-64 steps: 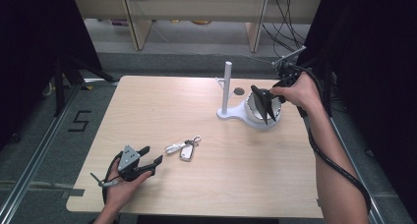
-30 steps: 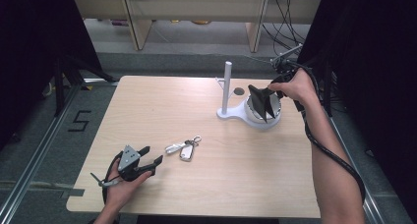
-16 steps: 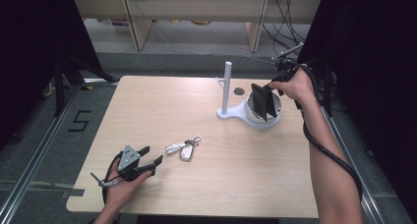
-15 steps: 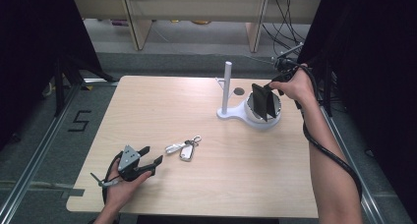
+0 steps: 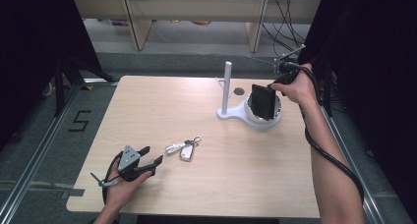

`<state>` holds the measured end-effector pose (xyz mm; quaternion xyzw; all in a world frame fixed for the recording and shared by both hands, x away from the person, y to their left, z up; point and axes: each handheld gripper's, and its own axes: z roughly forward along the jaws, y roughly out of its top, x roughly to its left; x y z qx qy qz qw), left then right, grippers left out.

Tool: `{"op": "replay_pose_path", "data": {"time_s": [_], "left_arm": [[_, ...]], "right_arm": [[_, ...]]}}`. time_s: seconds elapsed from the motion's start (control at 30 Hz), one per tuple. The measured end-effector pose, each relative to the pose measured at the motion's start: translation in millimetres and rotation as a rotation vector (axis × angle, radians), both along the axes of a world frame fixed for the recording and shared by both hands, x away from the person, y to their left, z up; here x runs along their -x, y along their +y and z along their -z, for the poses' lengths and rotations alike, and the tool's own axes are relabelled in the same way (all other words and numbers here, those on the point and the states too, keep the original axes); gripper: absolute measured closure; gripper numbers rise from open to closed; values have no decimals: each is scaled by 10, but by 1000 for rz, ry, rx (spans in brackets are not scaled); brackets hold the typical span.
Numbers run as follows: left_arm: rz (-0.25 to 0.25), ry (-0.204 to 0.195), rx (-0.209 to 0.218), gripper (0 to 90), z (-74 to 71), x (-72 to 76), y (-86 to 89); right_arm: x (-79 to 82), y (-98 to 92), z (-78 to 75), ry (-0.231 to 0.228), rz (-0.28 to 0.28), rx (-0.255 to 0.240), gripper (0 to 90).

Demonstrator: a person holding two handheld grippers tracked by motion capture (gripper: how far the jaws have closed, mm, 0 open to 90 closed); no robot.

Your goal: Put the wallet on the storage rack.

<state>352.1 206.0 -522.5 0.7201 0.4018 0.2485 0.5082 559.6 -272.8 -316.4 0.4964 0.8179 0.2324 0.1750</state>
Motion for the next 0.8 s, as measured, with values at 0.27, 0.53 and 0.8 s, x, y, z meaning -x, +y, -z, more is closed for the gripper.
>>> {"op": "replay_pose_path", "data": {"time_s": [0.27,0.53,0.8], "left_arm": [[-5,4,-15,357,-7,8,-4],[2,-1,-11,358,-2,0,-5],[-4,5,-22,358,-8,7,-8]], "right_arm": [[114,-67,37,-10,9,-1,584],[301,-121,119,-11,35,-11,583],[525,-204,231,-25,47,-24,607]]}}
